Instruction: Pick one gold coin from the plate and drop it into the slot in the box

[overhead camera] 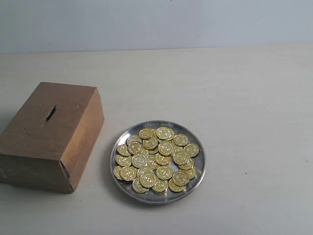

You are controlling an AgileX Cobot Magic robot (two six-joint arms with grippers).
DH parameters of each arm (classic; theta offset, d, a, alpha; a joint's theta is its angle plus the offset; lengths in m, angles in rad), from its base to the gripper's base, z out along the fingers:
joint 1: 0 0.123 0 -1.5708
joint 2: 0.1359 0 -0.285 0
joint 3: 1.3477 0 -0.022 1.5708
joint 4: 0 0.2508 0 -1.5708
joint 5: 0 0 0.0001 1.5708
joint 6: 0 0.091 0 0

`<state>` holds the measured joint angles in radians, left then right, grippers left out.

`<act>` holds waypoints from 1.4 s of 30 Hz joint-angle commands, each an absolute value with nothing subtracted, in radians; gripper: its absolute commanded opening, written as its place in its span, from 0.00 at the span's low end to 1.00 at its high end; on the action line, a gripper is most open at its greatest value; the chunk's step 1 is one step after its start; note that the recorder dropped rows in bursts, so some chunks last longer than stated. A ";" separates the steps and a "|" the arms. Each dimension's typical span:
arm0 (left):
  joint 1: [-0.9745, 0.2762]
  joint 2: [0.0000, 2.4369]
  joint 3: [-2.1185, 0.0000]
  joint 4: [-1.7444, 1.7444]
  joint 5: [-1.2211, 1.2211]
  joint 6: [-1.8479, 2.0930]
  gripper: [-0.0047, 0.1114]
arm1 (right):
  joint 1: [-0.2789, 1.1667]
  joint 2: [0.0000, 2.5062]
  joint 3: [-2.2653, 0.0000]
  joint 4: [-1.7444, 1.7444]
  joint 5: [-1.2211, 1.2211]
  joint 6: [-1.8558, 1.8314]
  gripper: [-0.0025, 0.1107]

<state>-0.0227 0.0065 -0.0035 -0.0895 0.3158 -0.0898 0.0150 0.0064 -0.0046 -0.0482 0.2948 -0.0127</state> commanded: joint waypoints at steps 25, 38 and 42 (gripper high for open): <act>-0.021 0.000 0.000 -0.075 0.358 -0.015 0.04 | 0.011 0.000 0.000 -0.050 0.291 -0.020 0.02; -0.021 0.000 0.000 -0.075 0.358 -0.015 0.04 | 0.011 0.000 0.000 -0.050 0.291 -0.020 0.02; -0.021 0.000 0.000 -0.075 0.358 -0.015 0.04 | 0.011 0.000 0.000 -0.050 0.291 -0.020 0.02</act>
<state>-0.0227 0.0065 -0.0035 -0.0649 0.3651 -0.0166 0.0150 0.0064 -0.0046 -0.0482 0.2948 -0.0127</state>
